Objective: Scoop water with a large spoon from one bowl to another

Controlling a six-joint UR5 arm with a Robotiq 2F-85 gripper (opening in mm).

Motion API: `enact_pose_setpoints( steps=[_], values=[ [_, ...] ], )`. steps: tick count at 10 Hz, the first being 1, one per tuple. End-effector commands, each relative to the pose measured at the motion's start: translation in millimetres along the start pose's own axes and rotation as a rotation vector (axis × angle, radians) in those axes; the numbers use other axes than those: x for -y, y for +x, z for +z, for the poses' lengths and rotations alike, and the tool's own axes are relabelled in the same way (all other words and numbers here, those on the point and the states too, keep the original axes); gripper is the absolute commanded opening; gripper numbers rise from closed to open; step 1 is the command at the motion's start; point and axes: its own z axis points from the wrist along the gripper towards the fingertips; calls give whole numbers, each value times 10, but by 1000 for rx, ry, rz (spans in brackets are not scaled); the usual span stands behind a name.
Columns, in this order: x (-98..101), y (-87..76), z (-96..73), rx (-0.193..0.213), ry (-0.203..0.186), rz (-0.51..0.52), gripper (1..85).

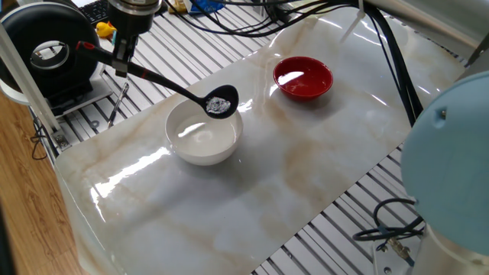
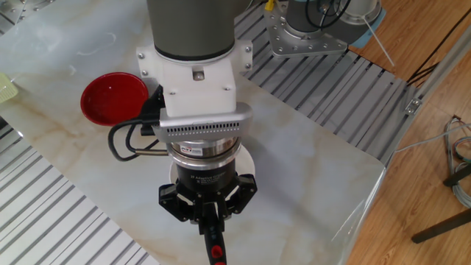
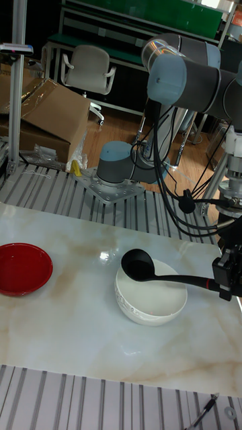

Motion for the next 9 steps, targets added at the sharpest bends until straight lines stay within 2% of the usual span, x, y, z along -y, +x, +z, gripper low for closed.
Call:
enact_pose_setpoints(
  steps=[1,9],
  values=[
    [18,26,-8,7,-5,-3,13],
    [155,327,79,3,4,-43,13]
  ],
)
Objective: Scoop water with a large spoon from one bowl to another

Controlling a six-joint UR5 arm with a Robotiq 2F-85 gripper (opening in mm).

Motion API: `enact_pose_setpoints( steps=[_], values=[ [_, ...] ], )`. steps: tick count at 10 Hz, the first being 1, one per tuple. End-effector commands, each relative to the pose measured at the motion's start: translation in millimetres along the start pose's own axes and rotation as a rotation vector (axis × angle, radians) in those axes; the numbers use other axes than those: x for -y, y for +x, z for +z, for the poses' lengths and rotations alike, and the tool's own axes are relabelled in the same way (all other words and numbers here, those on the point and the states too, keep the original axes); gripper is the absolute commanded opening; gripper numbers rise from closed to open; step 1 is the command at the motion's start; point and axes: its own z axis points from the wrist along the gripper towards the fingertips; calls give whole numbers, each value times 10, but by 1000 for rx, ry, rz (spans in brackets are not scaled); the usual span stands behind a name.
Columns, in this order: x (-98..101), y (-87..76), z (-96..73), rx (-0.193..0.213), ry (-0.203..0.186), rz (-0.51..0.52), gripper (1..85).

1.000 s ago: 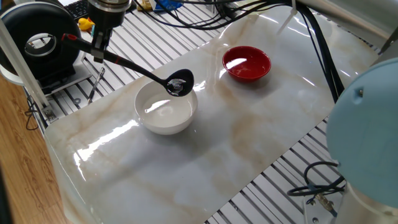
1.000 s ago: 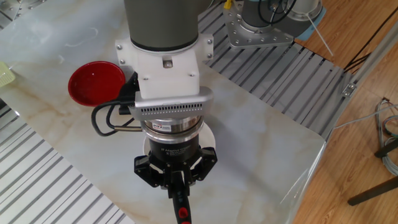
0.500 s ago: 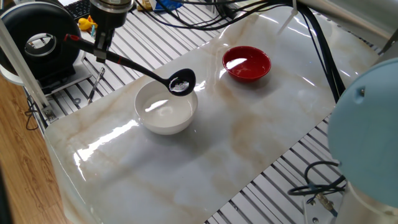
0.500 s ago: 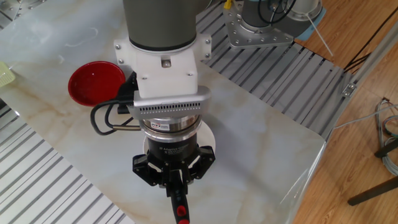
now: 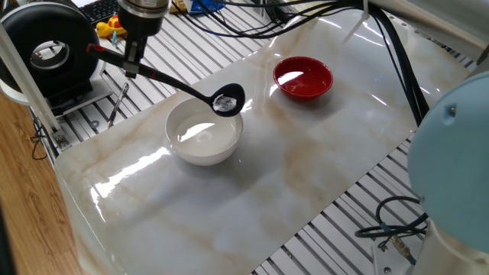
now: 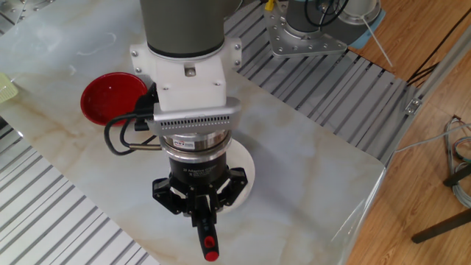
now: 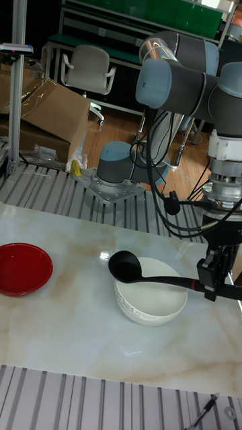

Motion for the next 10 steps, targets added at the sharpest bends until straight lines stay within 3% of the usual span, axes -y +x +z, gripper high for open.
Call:
enact_pose_setpoints(
  steps=[1,10],
  values=[
    [28,84,14,7,-4,-7,13],
    [41,141,22,1,-1,-18,13]
  ],
)
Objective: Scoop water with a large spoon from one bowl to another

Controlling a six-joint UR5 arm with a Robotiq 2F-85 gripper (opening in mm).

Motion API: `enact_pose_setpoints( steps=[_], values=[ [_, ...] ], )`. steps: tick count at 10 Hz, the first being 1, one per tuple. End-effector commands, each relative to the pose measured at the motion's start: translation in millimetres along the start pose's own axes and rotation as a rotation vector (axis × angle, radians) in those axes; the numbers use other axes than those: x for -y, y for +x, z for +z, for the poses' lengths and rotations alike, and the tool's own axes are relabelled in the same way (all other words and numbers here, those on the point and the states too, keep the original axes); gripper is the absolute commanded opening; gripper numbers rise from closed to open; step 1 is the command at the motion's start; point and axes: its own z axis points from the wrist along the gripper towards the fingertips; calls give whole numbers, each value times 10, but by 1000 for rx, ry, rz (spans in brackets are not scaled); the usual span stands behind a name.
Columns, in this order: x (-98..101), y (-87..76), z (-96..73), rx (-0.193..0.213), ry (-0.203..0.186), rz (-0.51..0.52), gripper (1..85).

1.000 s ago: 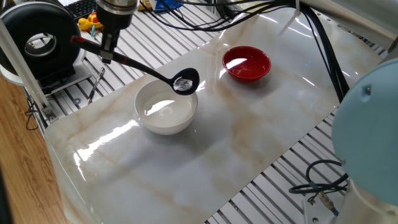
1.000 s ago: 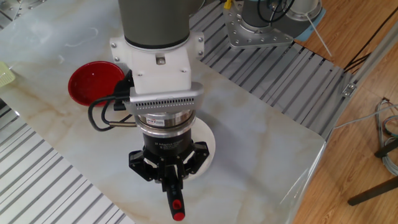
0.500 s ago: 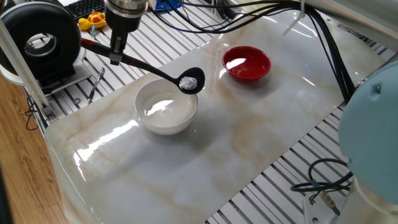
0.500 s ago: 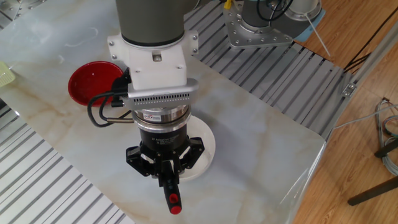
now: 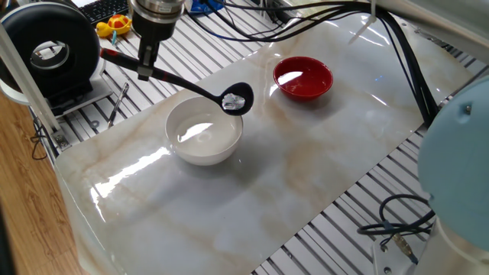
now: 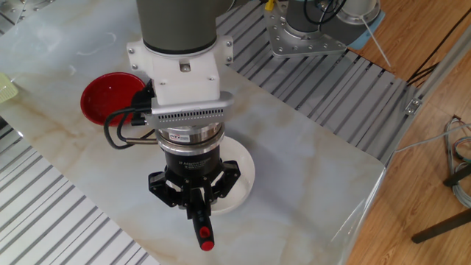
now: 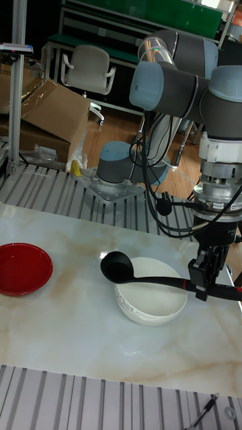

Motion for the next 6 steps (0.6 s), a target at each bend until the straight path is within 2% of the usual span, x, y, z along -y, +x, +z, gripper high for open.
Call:
enact_pose_setpoints(
  steps=[1,6],
  values=[
    [-6,6,-20,6,-7,4,13],
    [-26,-20,-14,8,-8,6,13]
  ],
)
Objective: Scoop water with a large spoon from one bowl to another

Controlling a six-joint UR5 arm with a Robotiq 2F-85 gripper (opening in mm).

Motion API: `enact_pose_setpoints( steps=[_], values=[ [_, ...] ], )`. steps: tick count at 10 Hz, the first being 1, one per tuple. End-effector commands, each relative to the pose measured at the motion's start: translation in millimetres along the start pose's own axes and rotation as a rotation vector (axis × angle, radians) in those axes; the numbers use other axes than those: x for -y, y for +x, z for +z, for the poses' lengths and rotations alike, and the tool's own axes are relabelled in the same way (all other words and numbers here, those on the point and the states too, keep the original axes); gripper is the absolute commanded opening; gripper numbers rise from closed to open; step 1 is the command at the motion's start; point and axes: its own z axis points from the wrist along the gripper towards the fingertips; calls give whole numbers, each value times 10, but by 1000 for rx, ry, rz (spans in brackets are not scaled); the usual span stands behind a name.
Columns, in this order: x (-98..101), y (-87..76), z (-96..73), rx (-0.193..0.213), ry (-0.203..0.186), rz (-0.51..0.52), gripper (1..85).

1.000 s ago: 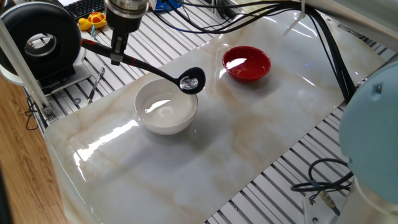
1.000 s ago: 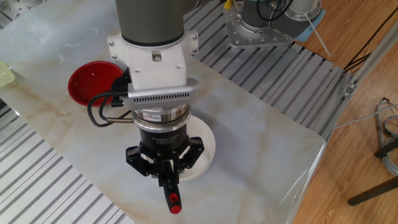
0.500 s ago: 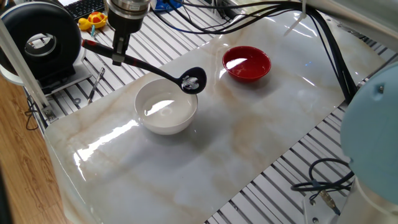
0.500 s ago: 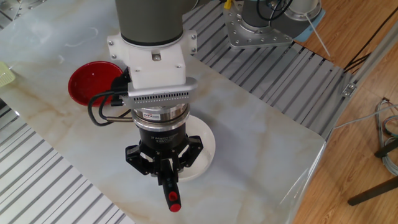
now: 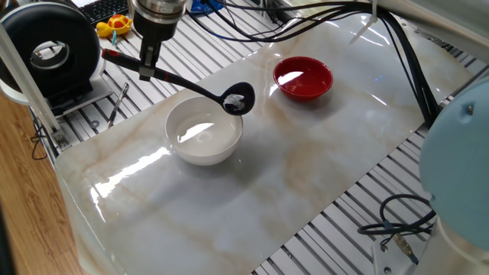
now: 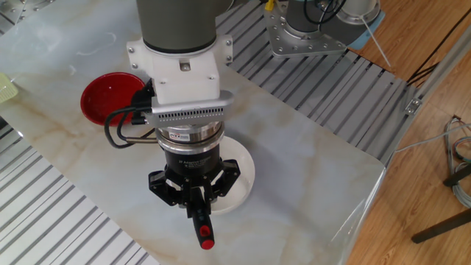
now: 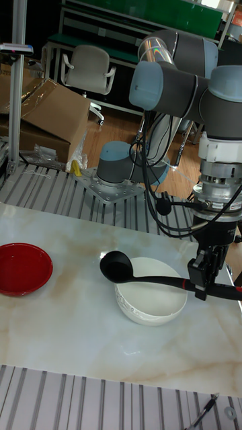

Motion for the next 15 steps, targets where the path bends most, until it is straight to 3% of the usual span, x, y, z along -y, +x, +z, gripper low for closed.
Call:
enact_pose_setpoints(
  steps=[1,9,15],
  values=[
    [-26,-38,-17,10,-9,8,13],
    [-72,-63,-75,7,-11,19,13],
    [-21,-128,-76,32,8,41,13]
  ],
)
